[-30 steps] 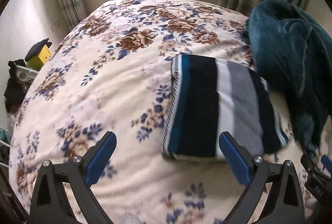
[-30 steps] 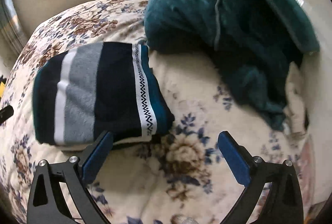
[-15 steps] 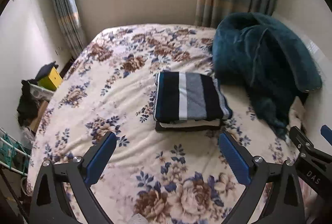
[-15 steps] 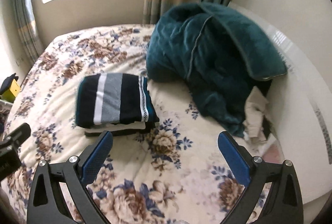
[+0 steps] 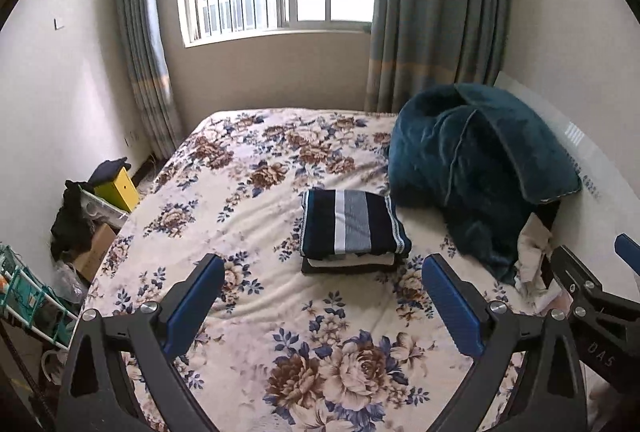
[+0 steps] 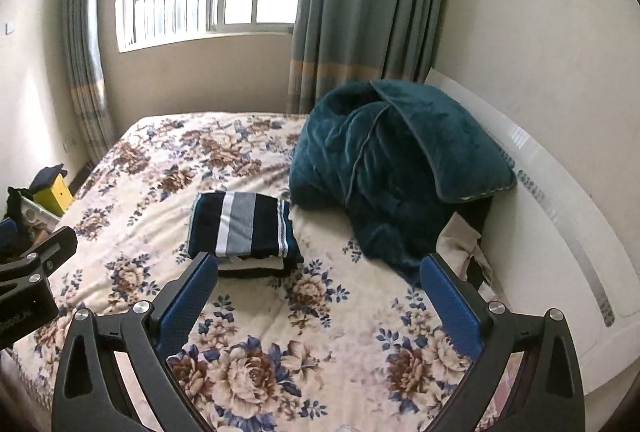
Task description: Fold small clothes
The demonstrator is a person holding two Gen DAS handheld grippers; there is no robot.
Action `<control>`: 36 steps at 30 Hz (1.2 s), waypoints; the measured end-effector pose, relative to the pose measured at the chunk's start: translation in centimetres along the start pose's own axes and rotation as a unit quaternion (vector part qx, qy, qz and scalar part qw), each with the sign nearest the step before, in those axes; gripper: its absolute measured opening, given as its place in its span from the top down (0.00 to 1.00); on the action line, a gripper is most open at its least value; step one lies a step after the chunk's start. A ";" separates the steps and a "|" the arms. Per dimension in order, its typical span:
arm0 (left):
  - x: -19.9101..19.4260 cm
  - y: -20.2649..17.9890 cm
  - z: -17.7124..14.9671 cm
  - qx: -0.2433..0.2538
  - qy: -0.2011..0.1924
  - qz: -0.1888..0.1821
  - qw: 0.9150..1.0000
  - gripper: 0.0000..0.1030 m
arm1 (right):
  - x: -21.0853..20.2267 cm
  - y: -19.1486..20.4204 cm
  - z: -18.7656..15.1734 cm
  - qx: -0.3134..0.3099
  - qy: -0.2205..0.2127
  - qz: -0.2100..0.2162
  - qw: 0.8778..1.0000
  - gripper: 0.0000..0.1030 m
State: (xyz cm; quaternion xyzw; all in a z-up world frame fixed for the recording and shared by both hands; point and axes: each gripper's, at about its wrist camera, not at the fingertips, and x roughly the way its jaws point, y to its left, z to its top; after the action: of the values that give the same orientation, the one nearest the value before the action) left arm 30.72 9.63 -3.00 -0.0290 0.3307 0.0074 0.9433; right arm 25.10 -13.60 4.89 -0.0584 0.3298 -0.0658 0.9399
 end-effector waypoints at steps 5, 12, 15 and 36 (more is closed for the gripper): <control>-2.4 -0.2 -0.4 0.008 -0.017 0.001 1.000 0.02 | -4.8 -0.8 0.1 0.002 -0.023 0.007 1.000 0.00; -4.6 -0.1 -1.0 0.006 -0.035 0.005 0.999 0.02 | -8.5 -1.8 0.0 0.008 -0.044 0.010 0.999 0.00; -4.7 -0.3 -1.2 0.008 -0.035 0.006 0.999 0.02 | -9.1 -1.8 -0.2 0.008 -0.045 0.009 0.999 0.00; -6.2 -0.3 -1.5 -0.001 -0.043 0.009 0.999 0.02 | -10.2 -1.8 0.4 -0.004 -0.046 0.030 0.998 0.00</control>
State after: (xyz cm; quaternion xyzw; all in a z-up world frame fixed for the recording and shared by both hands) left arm 25.01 9.26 -0.27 -0.0265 0.2902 0.0171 0.9565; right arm 17.31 -13.69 11.76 -0.0556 0.2881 -0.0336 0.9554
